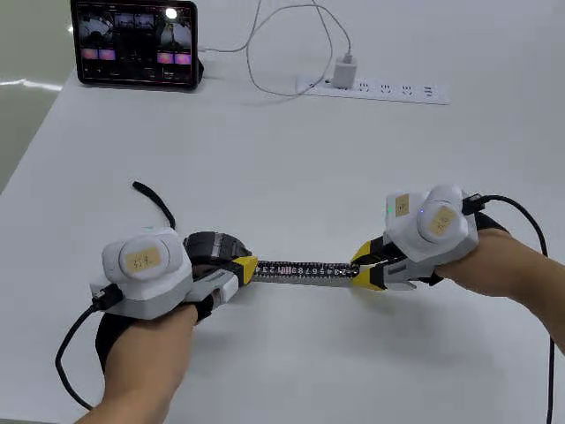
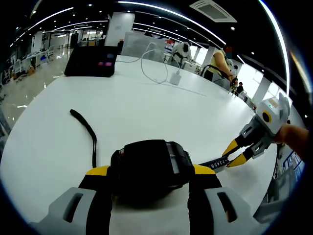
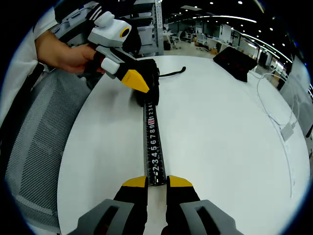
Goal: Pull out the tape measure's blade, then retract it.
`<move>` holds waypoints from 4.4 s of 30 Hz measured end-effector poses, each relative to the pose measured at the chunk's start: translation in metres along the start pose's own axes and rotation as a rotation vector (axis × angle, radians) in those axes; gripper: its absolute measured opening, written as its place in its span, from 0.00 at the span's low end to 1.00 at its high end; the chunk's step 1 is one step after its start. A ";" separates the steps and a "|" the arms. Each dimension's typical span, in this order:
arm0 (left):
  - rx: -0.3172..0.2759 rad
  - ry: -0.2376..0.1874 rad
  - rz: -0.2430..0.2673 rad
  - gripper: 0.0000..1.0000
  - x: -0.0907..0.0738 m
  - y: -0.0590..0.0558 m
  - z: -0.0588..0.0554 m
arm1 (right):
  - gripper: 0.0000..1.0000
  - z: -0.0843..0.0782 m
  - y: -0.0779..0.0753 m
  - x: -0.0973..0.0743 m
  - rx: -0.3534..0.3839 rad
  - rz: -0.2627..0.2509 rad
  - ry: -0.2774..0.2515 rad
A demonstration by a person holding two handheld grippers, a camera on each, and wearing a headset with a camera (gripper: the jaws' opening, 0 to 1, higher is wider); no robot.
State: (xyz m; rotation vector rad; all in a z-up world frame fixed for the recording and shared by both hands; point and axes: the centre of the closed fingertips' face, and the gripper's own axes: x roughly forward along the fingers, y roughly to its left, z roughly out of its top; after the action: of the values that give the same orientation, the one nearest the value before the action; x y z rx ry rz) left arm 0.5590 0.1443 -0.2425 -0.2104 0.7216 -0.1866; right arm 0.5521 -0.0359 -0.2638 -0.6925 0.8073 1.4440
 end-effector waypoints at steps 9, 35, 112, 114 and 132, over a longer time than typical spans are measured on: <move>-0.005 -0.004 -0.007 0.58 -0.001 -0.001 0.000 | 0.10 0.007 0.002 0.006 0.001 0.010 -0.012; -0.030 -0.010 -0.024 0.58 -0.001 0.000 0.002 | 0.10 0.036 0.005 0.025 0.012 0.024 -0.067; -0.039 -0.023 -0.027 0.59 -0.001 0.001 0.003 | 0.10 0.110 0.013 0.077 -0.015 0.048 -0.179; -0.040 -0.023 -0.027 0.59 -0.001 0.001 0.003 | 0.10 0.111 0.013 0.078 -0.015 0.046 -0.180; -0.038 -0.033 -0.019 0.60 -0.001 0.001 0.004 | 0.11 0.111 0.013 0.078 0.003 0.035 -0.181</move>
State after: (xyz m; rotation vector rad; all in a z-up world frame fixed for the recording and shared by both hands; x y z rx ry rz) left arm 0.5611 0.1458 -0.2396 -0.2558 0.6905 -0.1872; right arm 0.5428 0.1000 -0.2637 -0.5389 0.6832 1.5129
